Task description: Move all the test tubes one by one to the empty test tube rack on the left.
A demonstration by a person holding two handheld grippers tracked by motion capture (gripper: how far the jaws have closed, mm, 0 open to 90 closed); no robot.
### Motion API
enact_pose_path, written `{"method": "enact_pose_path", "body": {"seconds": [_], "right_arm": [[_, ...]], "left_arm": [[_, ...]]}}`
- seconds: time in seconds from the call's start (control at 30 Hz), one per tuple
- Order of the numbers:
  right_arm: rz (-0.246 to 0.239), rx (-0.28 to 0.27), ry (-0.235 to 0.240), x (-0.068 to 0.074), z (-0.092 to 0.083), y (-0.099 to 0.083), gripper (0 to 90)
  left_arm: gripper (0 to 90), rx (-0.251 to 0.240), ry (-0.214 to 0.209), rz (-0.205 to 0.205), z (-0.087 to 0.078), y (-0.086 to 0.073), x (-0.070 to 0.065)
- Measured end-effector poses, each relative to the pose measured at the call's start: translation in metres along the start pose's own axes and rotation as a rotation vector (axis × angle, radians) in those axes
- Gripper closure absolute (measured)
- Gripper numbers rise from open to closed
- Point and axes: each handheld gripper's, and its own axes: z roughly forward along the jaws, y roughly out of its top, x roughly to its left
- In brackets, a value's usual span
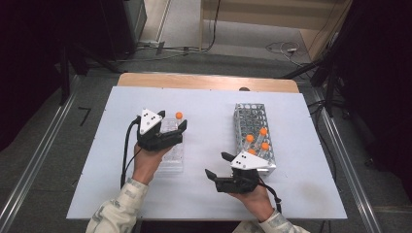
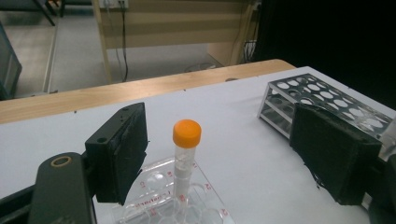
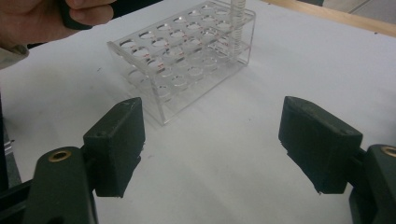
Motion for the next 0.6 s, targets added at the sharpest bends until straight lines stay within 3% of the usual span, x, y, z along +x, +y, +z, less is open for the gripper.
{"method": "enact_pose_path", "body": {"seconds": [0.3, 0.6], "right_arm": [[0.004, -0.014, -0.008, -0.003, -0.014, -0.003, 20.9], [0.012, -0.025, -0.02, -0.009, -0.038, -0.013, 20.9]], "left_arm": [[20.2, 0.023, 0.007, -0.003, -0.014, -0.016, -0.002], [20.4, 0.031, 0.023, -0.013, -0.019, -0.027, 0.001]]}}
